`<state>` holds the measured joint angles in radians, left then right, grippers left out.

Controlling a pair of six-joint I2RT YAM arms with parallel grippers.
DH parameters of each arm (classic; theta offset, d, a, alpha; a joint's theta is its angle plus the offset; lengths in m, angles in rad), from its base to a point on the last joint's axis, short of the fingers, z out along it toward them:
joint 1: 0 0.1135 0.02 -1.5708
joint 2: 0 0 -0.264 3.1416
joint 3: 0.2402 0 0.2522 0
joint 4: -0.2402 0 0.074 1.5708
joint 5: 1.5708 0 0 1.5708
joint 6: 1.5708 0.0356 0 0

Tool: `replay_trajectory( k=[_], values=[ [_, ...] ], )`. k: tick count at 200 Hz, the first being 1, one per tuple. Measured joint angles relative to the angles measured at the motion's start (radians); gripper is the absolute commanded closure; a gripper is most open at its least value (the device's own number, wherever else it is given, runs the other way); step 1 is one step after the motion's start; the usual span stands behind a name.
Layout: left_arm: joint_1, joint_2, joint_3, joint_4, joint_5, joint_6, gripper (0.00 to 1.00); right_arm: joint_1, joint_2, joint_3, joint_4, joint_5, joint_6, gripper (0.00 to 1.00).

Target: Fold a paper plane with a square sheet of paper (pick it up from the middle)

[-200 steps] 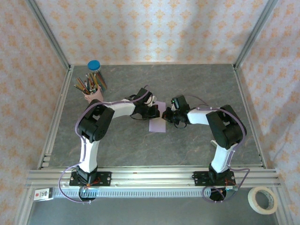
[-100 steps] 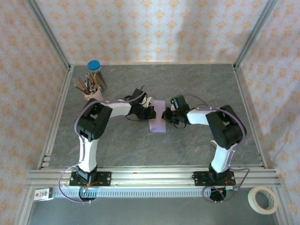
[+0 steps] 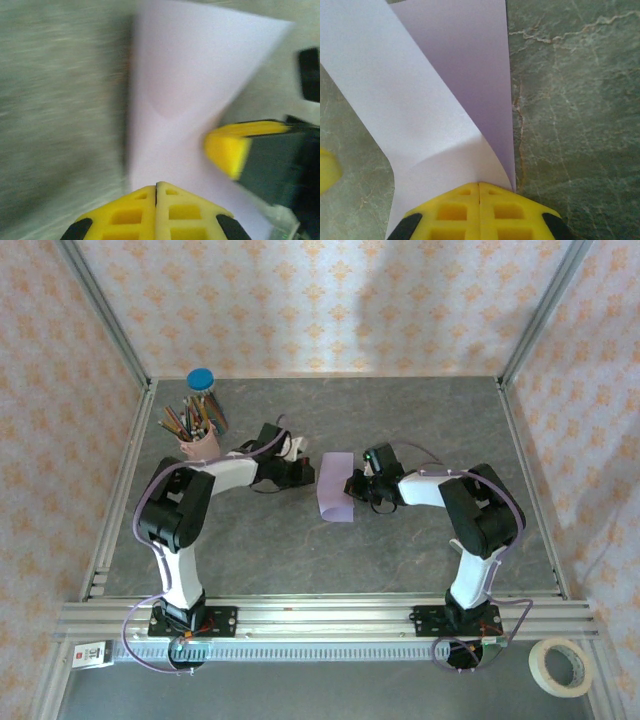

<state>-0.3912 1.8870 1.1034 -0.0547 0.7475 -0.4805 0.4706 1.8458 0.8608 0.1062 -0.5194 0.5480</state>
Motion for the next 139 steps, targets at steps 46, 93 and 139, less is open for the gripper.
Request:
replay_trajectory(
  k=[46, 93, 139],
  values=[
    [-0.087, 0.093, 0.044, 0.105, 0.039, -0.069, 1.00, 0.000, 0.000, -0.006, 0.010, 0.000, 0.000, 0.97],
    [-0.057, 0.170, 0.068, 0.103, 0.031, -0.071, 1.00, 0.000, 0.000, -0.011, 0.019, 0.000, 0.000, 0.97],
    [0.023, 0.171, 0.052, 0.122, 0.047, -0.072, 1.00, 0.000, 0.000, -0.011, 0.019, 0.000, 0.000, 0.97]
  ],
)
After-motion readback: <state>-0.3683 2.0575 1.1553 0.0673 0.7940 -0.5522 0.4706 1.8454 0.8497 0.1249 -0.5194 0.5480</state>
